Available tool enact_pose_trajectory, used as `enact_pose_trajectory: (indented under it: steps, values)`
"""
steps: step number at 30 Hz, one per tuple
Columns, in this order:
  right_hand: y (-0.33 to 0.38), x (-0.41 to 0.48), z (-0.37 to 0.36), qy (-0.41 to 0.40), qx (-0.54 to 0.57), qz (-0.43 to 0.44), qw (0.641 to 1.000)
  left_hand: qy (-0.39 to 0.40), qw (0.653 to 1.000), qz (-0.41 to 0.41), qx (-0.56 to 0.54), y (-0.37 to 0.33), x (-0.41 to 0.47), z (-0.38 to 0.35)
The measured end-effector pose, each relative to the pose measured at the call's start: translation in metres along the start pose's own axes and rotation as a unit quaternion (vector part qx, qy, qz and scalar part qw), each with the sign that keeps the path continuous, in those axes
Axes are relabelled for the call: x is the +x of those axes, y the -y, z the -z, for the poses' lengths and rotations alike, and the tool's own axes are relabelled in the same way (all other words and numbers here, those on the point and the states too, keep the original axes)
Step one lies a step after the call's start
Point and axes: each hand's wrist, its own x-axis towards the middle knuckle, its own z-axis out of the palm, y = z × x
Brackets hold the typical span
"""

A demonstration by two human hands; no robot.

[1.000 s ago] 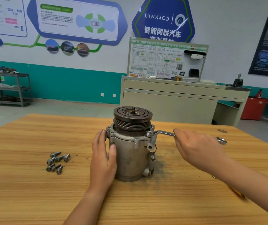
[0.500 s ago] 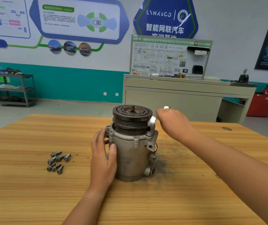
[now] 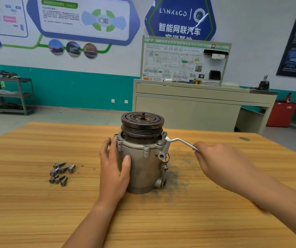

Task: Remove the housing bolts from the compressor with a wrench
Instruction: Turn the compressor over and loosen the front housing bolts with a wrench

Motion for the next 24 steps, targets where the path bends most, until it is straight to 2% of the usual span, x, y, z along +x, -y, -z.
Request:
enact_pose_trajectory:
  steps: [6, 13, 18, 21, 24]
  values:
    - [0.012, 0.012, 0.004, 0.030, -0.012, -0.010, 0.999, 0.008, 1.000, -0.005, 0.001, -0.002, -0.002, 0.003]
    - [0.037, 0.005, 0.024, 0.062, -0.129, 0.041, 0.989, -0.059, 0.997, -0.038, 0.024, -0.005, -0.003, 0.003]
    - [0.053, 0.004, 0.033, 0.121, -0.169, 0.051, 0.977, -0.048, 0.996, -0.058, 0.053, -0.008, -0.005, 0.001]
    - [0.047, 0.009, 0.035, 0.117, -0.188, 0.081, 0.972, -0.047, 0.993, -0.072, 0.077, -0.009, -0.006, 0.000]
    - [0.037, 0.006, 0.024, 0.078, -0.177, 0.096, 0.976, -0.041, 0.993, -0.081, 0.081, -0.010, -0.005, 0.000]
